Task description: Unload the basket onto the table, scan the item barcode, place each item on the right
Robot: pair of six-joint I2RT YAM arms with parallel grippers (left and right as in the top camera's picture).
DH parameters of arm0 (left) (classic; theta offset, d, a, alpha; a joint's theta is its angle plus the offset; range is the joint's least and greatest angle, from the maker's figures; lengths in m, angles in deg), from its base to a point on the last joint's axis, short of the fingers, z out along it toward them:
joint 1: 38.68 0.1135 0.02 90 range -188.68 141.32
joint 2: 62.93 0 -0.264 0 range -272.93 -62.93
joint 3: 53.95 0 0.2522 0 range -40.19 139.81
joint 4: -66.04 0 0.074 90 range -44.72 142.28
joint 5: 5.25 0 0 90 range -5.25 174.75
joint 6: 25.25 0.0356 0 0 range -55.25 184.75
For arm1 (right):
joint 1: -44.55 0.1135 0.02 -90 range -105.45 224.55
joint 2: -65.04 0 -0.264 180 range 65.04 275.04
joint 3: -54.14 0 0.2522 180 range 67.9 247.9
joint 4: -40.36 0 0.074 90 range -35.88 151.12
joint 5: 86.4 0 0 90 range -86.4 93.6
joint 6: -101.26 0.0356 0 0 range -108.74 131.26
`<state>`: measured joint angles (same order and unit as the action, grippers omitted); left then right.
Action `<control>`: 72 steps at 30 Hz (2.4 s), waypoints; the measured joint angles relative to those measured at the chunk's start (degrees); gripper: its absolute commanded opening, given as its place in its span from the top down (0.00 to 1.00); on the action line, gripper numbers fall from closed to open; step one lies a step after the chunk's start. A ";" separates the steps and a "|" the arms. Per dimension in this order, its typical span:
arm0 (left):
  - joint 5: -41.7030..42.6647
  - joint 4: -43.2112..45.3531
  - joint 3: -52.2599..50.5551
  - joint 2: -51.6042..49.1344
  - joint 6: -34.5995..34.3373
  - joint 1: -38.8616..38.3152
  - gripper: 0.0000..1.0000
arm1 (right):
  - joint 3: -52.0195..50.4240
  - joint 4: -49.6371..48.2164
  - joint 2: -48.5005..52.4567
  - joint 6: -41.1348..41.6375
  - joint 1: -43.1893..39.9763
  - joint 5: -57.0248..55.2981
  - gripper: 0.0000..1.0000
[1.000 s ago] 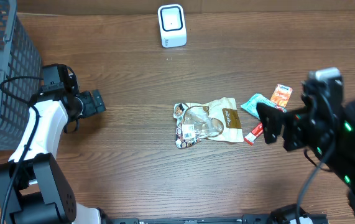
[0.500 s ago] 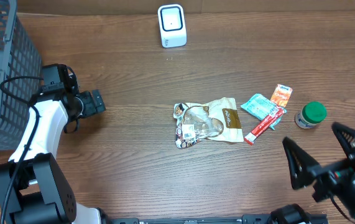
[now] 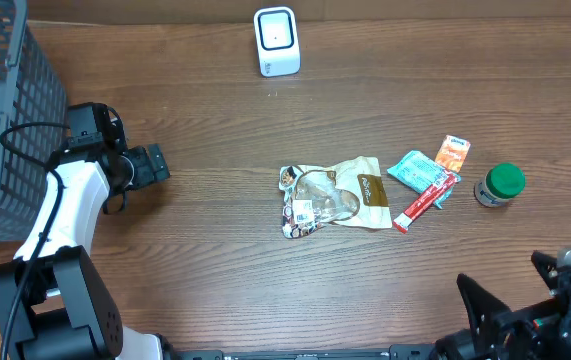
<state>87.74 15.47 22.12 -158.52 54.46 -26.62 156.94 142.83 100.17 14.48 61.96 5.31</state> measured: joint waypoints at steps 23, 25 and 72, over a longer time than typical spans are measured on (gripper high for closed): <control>0.02 0.00 0.00 -0.02 0.00 0.00 0.00 | -25.77 -37.18 -17.03 -6.67 -2.80 -1.14 0.00; 0.02 0.02 0.00 -0.02 0.00 0.00 0.00 | -33.38 -45.51 -20.35 -7.08 -2.82 -1.09 0.00; 0.02 0.02 0.00 -0.02 0.00 0.00 0.00 | -87.97 -84.28 -34.29 -7.85 -6.19 4.04 0.00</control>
<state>87.76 15.49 22.12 -158.55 54.46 -26.62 68.96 58.55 65.88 6.64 55.78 9.36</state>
